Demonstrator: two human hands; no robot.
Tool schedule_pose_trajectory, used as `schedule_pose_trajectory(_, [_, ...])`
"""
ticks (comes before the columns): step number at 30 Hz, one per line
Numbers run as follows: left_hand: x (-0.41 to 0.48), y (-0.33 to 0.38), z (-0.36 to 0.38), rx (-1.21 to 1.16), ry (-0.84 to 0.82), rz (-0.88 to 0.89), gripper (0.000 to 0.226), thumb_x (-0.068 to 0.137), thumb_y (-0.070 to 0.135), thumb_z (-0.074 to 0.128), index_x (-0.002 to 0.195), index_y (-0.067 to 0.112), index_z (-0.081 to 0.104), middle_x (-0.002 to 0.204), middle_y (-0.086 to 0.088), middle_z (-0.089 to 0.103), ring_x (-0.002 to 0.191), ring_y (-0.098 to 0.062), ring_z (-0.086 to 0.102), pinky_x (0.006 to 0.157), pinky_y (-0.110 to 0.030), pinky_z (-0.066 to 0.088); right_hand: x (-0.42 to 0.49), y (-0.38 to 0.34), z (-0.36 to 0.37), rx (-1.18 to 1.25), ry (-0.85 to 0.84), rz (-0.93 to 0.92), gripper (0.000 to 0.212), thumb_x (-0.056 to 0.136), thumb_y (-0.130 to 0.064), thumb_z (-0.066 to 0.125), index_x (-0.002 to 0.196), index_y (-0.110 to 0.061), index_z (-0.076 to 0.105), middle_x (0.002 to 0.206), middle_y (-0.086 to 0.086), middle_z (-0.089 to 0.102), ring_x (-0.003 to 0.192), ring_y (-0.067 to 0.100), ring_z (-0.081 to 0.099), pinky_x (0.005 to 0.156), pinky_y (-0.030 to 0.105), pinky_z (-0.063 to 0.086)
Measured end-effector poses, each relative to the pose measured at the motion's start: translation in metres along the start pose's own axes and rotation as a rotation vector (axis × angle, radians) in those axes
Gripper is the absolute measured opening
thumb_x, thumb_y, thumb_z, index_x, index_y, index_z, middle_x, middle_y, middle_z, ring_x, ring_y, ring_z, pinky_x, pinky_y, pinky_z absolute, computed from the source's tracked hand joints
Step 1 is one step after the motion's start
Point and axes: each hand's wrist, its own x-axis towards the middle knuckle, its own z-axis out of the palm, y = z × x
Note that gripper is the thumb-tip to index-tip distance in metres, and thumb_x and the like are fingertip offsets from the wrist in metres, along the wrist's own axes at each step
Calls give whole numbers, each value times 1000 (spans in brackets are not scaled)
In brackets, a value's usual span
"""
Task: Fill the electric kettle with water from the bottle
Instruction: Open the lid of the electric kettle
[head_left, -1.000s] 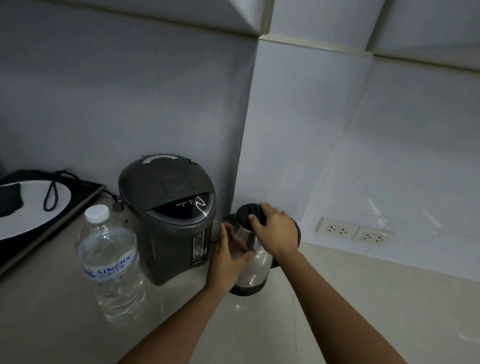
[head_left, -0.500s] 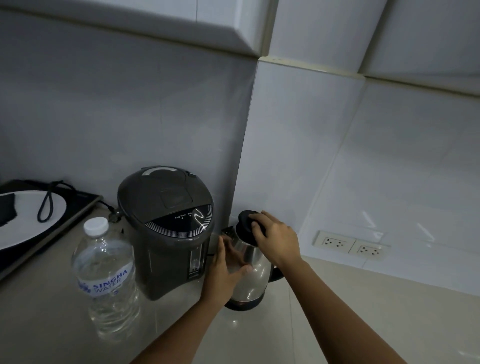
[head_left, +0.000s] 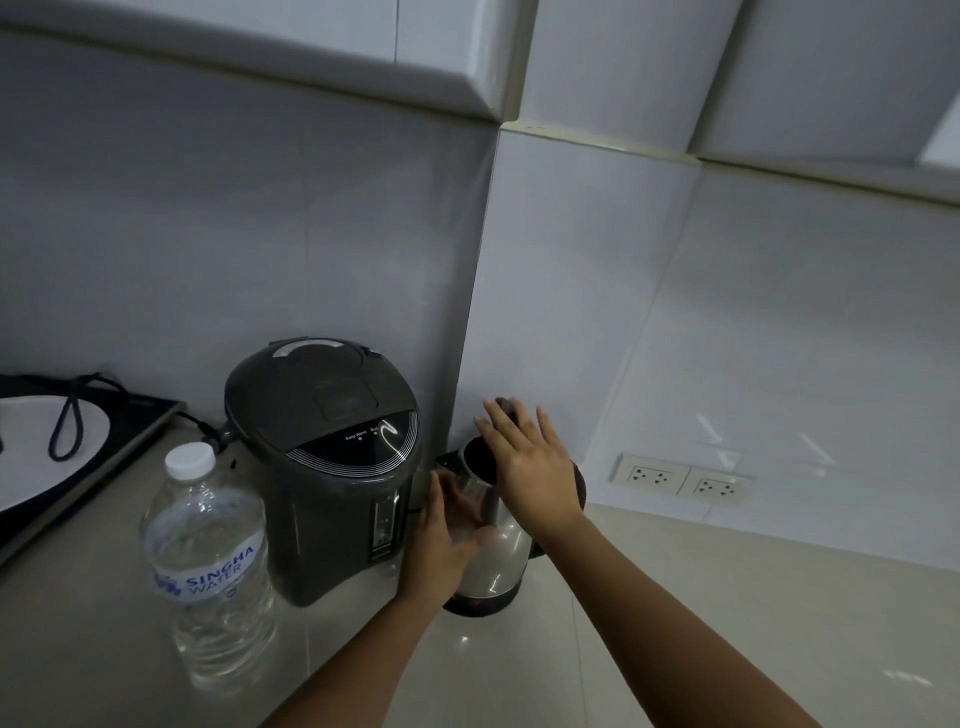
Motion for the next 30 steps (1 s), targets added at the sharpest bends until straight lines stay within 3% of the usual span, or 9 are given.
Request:
schedule_pose_trajectory(3, [0, 0, -2, -7, -18, -16, 111, 76, 47, 74, 154, 30, -3, 158, -3, 27, 143, -27, 28, 109, -43, 35, 0, 10, -4, -125, 65, 17, 52, 84, -19, 70, 135, -11, 59, 148, 10, 51, 143, 35, 35, 120, 60, 12])
schedule_pose_trajectory(7, [-2, 1, -3, -13, -15, -15, 111, 75, 47, 74, 153, 31, -2, 156, -5, 29, 142, -29, 30, 108, -47, 37, -11, 28, -3, -143, 28, 189, 60, 95, -37, 34, 146, -7, 44, 158, 12, 34, 149, 30, 20, 121, 55, 7])
schedule_pose_trajectory(11, [-3, 2, -4, -5, -17, -12, 110, 76, 47, 74, 154, 30, -3, 157, -5, 28, 143, -29, 27, 108, -48, 35, -24, 42, -2, -16, 29, 305, 72, 96, -47, 23, 154, -4, 24, 163, 14, 19, 151, 29, 5, 121, 45, 3])
schedule_pose_trajectory(19, [-4, 5, -6, 1, -32, -43, 113, 75, 48, 75, 152, 34, -6, 155, -7, 31, 141, -30, 31, 109, -50, 37, -37, 40, 8, 264, 26, 624, 83, 99, -49, 43, 156, -3, 4, 165, 17, 2, 153, 32, -1, 124, 44, 1])
schedule_pose_trajectory(25, [-4, 6, -6, -5, -43, -45, 113, 75, 45, 76, 152, 34, -7, 157, -5, 29, 142, -30, 31, 109, -51, 34, -49, 39, 11, 383, 122, 601, 84, 99, -49, 44, 156, -6, 1, 165, 11, -5, 153, 24, -5, 122, 40, -6])
schedule_pose_trajectory(28, [-3, 7, -7, -26, -44, -50, 115, 76, 40, 77, 152, 34, -9, 157, -5, 28, 143, -30, 30, 110, -50, 33, -71, 36, 18, 493, 235, 657, 78, 100, -39, 48, 156, -8, 3, 165, 5, -4, 152, 14, -8, 123, 37, -7])
schedule_pose_trajectory(30, [-2, 7, -8, -42, -48, -55, 119, 75, 39, 78, 152, 35, -12, 158, -5, 27, 143, -31, 30, 110, -49, 33, -84, 38, 25, 531, 222, 719, 74, 102, -33, 47, 156, -9, 4, 166, 6, -2, 151, 11, -8, 123, 36, -6])
